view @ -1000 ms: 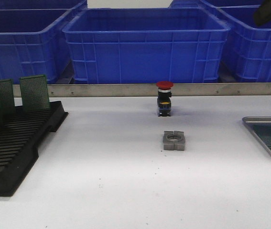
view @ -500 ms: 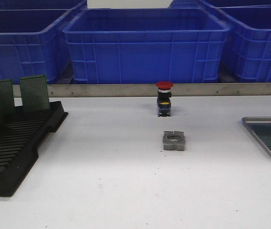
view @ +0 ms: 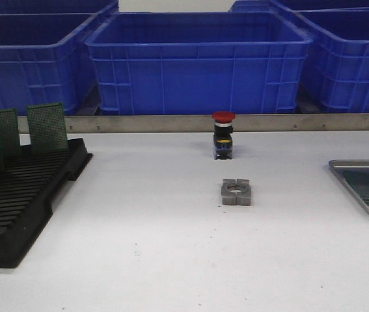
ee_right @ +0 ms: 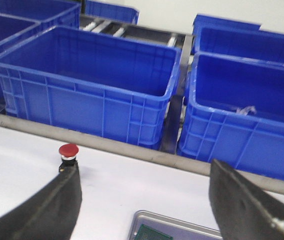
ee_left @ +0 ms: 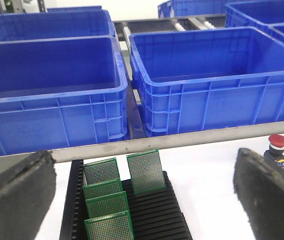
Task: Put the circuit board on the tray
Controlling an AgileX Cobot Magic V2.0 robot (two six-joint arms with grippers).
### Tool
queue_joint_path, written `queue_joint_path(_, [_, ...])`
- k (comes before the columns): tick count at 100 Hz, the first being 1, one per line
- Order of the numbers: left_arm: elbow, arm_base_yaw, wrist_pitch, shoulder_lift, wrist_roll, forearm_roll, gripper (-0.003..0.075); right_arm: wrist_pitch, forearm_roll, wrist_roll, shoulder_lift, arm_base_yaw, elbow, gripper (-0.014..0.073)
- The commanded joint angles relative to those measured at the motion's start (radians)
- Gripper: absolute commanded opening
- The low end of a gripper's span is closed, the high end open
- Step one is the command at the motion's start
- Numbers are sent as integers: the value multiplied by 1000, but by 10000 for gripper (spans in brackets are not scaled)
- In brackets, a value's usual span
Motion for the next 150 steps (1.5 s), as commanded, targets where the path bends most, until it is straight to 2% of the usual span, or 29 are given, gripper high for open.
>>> queue_joint_path(1, [16, 4, -62, -72, -9, -28, 671, -67, 20, -10, -51, 2, 14, 549])
queue_joint_path(16, [60, 4, -62, -161, -9, -28, 671, -84, 36, -9, -131, 2, 80, 549])
queue_joint_path(31, [80, 4, -62, -171, -9, -28, 671, -91, 39, -9, -143, 2, 91, 527])
queue_joint_path(40, [80, 4, -62, -171, -9, -28, 671, -91, 39, -9, -143, 2, 91, 451])
queue_joint_path(50, [80, 4, -62, -171, -9, -28, 636, -92, 39, -9, -143, 2, 91, 313])
queue_joint_path(57, [80, 4, -62, -171, -9, -28, 565, -92, 39, -9, -143, 2, 91, 197])
queue_joint_path(64, [80, 4, -62, -171, -9, -28, 453, -92, 39, -9, -143, 2, 91, 73])
queue_joint_path(74, [80, 4, -62, -171, -9, -28, 233, -92, 39, -9, -143, 2, 91, -62])
queue_joint_path(86, [80, 4, -62, -171, -9, -28, -19, -92, 39, -9, -143, 2, 91, -68])
queue_joint_path(150, [80, 4, -62, -171, -9, -28, -19, -92, 39, -9, -143, 2, 91, -68])
